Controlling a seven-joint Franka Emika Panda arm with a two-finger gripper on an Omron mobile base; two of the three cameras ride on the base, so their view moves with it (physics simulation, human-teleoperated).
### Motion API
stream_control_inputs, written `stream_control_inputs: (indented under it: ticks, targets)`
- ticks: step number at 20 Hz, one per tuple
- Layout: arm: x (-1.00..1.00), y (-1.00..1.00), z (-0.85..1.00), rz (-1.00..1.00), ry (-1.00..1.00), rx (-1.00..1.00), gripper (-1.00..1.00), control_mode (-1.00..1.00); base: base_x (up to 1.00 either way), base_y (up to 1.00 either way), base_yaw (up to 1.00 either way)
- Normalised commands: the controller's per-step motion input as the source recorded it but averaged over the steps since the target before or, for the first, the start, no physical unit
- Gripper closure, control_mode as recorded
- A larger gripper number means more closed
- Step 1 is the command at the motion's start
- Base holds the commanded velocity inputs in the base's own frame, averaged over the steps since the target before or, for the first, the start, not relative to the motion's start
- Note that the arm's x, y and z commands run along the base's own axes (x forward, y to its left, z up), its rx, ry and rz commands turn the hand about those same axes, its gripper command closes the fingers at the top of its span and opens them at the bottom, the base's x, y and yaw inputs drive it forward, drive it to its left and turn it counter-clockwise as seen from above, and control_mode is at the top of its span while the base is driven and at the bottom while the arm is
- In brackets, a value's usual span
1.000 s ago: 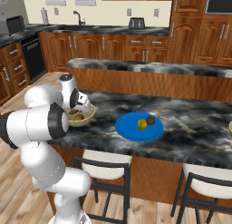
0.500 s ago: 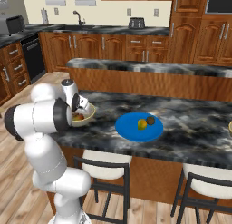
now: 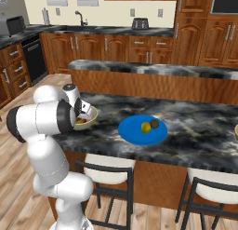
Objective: Take the fruits from the plate on the dining counter and place two fruits in each bowl.
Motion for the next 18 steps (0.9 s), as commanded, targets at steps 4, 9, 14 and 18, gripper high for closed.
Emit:
stream_control_inputs:
  ticks: [4,9,14,18]
  targets:
    - [0.0,0.0,0.0,0.0,0.0,0.0,-1.0,-1.0,0.0,0.0,0.0]
    - [0.0,-0.01,0.25,0.0,0.0,0.0,-1.0,-1.0,0.0,0.0,0.0]
    - [-0.06,-0.13,0.88,0.0,0.0,0.0,-1.0,-1.0,0.0,0.0,0.0]
    - [-0.52,-0.65,0.48,-0.01,-0.07,0.0,-1.0,-1.0,0.0,0.0,0.0]
